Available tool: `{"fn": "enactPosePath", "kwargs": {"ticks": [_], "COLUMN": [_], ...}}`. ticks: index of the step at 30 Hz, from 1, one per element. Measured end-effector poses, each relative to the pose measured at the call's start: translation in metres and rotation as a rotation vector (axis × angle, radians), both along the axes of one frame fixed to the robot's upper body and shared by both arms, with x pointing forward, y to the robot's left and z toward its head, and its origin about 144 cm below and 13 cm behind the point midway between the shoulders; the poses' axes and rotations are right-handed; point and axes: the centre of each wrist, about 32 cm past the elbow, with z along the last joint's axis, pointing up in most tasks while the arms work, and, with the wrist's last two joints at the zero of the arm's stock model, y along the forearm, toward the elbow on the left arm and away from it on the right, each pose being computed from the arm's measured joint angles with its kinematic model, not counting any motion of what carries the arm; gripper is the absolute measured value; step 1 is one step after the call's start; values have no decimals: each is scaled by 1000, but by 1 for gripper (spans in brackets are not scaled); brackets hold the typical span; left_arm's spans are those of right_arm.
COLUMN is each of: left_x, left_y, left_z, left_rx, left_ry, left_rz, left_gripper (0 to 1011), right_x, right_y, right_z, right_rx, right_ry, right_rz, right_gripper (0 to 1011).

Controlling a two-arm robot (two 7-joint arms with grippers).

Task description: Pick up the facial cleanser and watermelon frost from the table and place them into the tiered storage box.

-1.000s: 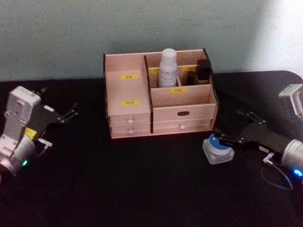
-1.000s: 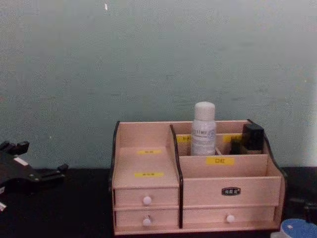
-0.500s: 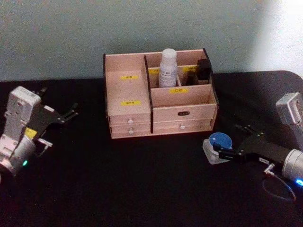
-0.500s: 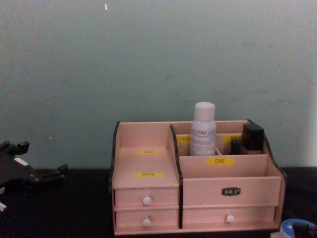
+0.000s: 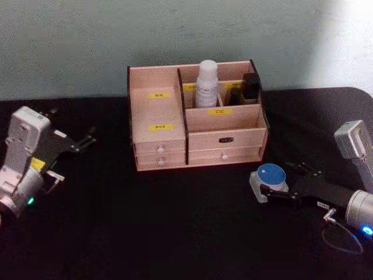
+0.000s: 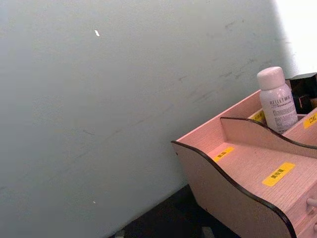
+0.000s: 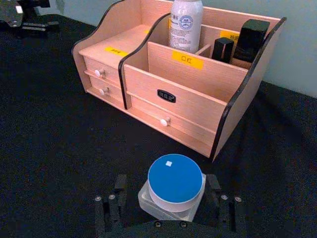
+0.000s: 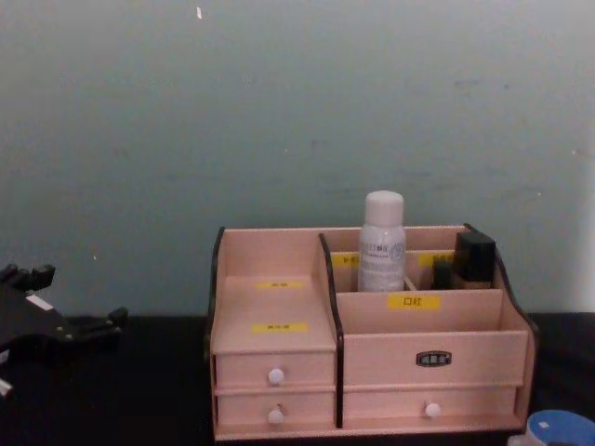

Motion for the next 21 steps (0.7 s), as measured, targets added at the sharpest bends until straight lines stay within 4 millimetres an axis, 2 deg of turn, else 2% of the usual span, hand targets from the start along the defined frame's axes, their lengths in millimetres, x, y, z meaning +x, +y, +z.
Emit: {"fn": "enactPosePath", "kwargs": {"ticks": [21], "left_x": [0], "left_y": [0], "left_z": [0], "left_rx": [0], "left_ry": [0], "left_rz": [0], "left_gripper": [1001], "right_x": [3], "right_y": [-1], "right_z": [-4], "right_rx": [-2], "right_ry": [15], "right_rz": [-18], "right_gripper": [1000]}}
